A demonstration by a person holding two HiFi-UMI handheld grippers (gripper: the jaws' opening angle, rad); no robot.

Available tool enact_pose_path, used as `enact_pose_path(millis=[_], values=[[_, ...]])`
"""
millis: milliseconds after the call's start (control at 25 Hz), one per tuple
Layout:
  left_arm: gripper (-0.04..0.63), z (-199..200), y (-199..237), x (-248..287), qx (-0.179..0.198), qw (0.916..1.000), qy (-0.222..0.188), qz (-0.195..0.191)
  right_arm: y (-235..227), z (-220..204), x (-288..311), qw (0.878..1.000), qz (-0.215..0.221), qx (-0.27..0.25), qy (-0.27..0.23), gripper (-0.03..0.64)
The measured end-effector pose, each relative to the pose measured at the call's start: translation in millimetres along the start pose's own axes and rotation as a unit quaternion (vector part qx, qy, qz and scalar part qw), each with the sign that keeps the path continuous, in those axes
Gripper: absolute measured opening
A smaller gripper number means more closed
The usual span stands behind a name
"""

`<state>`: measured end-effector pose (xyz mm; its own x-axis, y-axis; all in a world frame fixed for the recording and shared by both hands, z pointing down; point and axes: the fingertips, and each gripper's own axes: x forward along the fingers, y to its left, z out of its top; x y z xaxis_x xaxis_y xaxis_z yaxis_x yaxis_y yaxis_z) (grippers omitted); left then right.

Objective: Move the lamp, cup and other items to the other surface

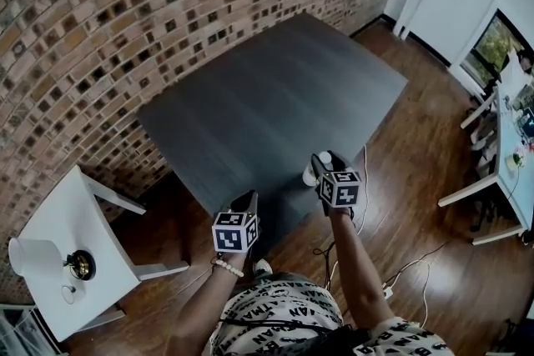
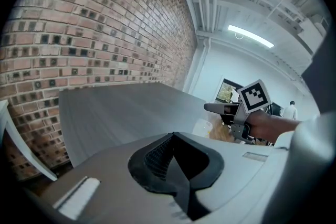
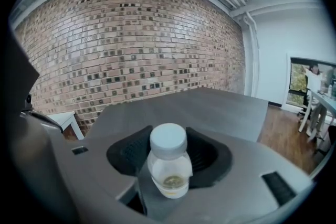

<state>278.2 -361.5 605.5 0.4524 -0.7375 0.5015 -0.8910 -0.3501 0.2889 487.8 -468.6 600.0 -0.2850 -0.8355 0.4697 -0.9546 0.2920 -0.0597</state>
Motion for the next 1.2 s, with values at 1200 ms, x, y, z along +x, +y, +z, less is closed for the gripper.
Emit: enact_pose_path(millis=[1200], values=[[0.003, 4, 52, -63, -0.038, 0.9960, -0.051, 0.063, 147, 57, -22, 0.990, 0.128, -0.043, -0.037, 0.261]])
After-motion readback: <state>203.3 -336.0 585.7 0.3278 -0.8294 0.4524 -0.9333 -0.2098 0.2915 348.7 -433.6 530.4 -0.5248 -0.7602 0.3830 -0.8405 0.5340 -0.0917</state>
